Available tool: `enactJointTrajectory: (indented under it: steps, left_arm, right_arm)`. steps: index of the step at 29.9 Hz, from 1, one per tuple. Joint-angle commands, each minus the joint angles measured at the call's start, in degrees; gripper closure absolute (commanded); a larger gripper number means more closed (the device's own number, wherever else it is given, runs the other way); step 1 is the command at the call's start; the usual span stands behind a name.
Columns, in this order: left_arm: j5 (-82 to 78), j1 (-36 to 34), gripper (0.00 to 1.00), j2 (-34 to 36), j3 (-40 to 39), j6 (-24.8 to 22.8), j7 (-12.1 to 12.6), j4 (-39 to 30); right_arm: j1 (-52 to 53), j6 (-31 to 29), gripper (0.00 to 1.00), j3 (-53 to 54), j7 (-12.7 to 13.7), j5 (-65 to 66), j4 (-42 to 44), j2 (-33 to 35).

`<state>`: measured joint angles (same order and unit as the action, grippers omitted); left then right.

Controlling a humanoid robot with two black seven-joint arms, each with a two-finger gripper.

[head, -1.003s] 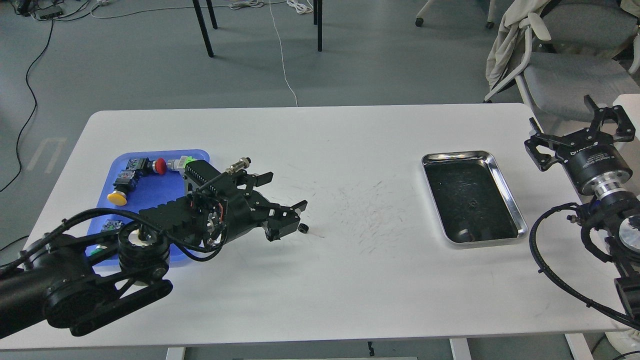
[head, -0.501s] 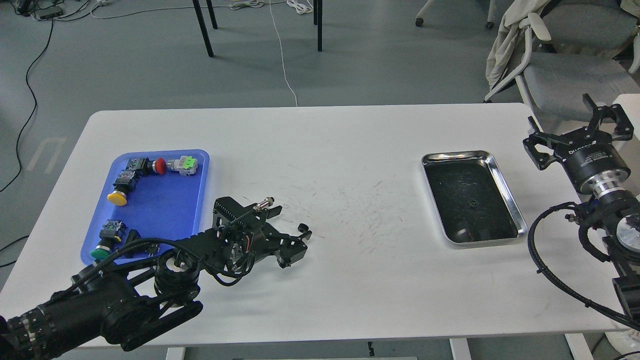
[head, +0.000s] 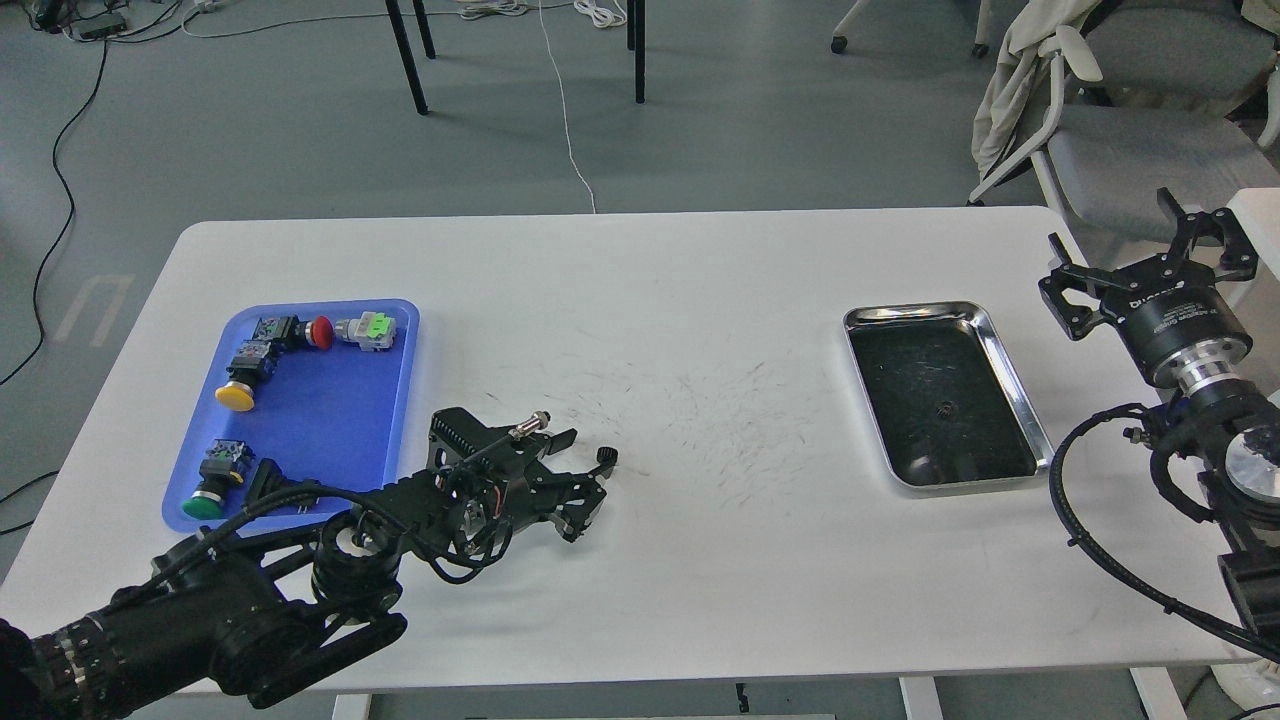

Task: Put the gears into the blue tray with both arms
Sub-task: 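Lower the left gripper over the black gear and close on it, then carry the gear with the left gripper back over the blue tray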

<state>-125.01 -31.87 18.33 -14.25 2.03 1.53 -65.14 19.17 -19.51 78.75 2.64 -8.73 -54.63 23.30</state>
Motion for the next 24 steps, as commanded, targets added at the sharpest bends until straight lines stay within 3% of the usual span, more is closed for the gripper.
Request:
enactJointTrajectory:
  steps: [1,7,14,20,24]
  left_arm:
    - [0.0,0.1,0.65,-0.2,0.0,0.0,0.1,0.2]
    - [0.0,0.1,0.66,-0.8,0.0,0.0,0.1,0.2]
    - [0.0,0.1,0.92,-0.9,-0.1,0.0,0.3,0.2]
    - [0.0,-0.6,0.94,0.5,-1.0,2.5,0.3,-1.0]
    - [1.9,-4.0,0.94,6.8,-2.2,2.8,1.3,-6.5]
  right_arm:
    - [-0.1,-0.1,0.03,-0.1,0.1,0.0,-0.1,0.2]
    - [-0.3,-0.1,0.03,-0.1,0.1,0.0,-0.2,0.2]
    - [-0.4,-0.2,0.03,-0.1,0.1,0.0,-0.1,0.3]
    - [-0.3,-0.3,0.03,-0.1,0.1,0.0,0.0,0.4]
    - [-0.1,-0.3,0.03,-0.1,0.1,0.0,-0.1,0.4]
